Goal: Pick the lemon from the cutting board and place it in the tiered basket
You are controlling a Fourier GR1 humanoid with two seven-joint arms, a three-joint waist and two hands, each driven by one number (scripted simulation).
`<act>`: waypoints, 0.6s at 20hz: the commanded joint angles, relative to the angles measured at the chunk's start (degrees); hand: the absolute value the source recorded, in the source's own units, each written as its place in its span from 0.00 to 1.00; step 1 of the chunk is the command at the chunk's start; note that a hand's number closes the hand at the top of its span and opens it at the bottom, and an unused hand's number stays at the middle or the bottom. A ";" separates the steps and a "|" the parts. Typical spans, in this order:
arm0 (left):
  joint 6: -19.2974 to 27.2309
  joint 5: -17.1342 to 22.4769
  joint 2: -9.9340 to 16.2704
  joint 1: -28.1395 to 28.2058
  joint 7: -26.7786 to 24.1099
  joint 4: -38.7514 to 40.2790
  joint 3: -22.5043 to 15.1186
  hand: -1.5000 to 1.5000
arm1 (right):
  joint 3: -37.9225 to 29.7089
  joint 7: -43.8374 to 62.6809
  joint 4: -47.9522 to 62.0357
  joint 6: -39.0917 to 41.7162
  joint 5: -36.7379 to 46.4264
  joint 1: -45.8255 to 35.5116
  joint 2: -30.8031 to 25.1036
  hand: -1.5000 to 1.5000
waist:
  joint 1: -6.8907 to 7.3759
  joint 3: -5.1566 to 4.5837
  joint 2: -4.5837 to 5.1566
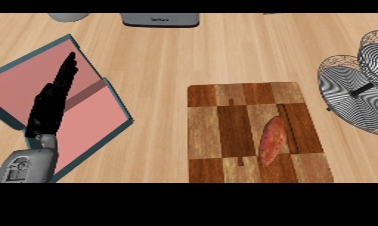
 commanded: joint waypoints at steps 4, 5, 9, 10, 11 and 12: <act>1.02 -1.09 -0.19 -2.38 0.11 2.40 0.50 0.50 | -7.90 0.47 6.32 3.42 -6.92 -2.84 -2.65 0.00 | -0.61 1.09 0.71; -0.45 -0.04 0.03 2.18 -0.76 -1.51 0.17 0.50 | -9.39 1.51 6.41 4.20 -8.08 -2.40 -3.70 0.00 | -0.31 1.09 0.55; -1.25 0.30 1.35 -3.32 -0.10 3.35 1.71 0.50 | -11.38 5.21 13.44 6.35 -8.42 -7.33 -9.38 0.00 | -0.41 1.07 0.84; 1.44 -1.67 -1.99 -0.31 -1.97 1.88 -0.77 0.50 | -10.48 5.96 17.25 6.94 -7.53 -9.46 -10.02 0.00 | 0.31 1.09 0.94; 0.20 -1.31 -1.06 0.51 0.44 -0.22 -0.80 0.50 | -12.09 1.92 18.50 8.46 -8.30 -4.63 -11.62 0.00 | -0.12 1.14 0.80; 0.31 -0.51 -0.53 -0.36 -0.93 1.58 0.70 0.50 | -13.27 4.51 21.39 10.69 -9.21 -6.72 -14.05 0.00 | 0.05 1.13 0.94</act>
